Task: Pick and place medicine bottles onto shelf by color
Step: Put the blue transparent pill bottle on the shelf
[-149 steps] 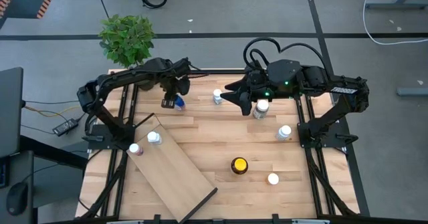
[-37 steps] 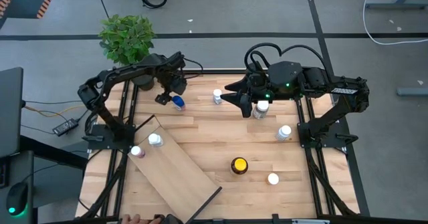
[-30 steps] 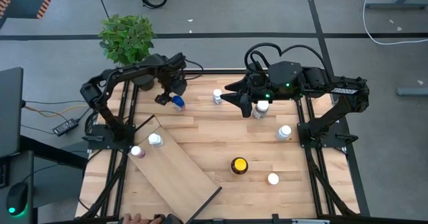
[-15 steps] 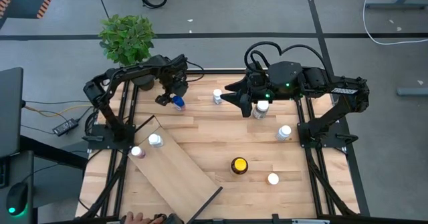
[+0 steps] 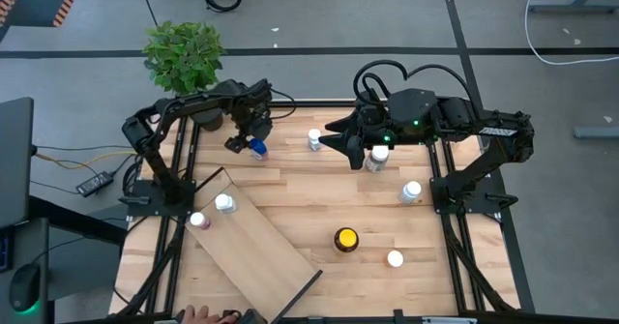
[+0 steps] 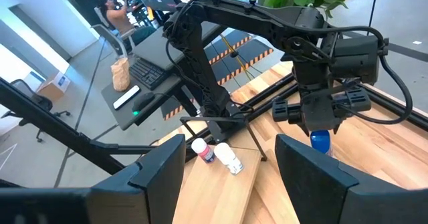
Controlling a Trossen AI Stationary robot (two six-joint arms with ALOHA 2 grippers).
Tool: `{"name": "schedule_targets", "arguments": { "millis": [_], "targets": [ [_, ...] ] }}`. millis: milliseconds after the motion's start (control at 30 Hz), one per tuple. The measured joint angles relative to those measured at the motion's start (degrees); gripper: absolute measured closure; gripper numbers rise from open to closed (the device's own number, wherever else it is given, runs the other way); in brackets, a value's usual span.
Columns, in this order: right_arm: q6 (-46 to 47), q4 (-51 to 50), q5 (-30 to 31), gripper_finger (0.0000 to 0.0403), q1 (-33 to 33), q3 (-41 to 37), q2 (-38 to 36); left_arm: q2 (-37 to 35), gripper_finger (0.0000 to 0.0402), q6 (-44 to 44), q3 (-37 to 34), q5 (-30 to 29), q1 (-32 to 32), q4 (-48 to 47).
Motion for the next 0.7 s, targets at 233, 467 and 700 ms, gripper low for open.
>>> {"name": "schedule_targets", "arguments": {
  "millis": [233,467,700],
  "targets": [
    [0.0,0.0,0.0,0.0164,0.0,0.0,0.0,-0.1,0.0232,0.4,0.0,0.0,0.0,-0.5],
    [0.0,0.0,0.0,0.0164,0.0,0.0,0.0,-0.2,0.0251,0.5,0.1,-0.1,0.1,-0.3],
    [0.3,0.0,0.0,0.0164,0.0,0.0,0.0,-0.1,0.0219,-0.3,0.0,0.6,-0.3,-0.4]
  ]
}}
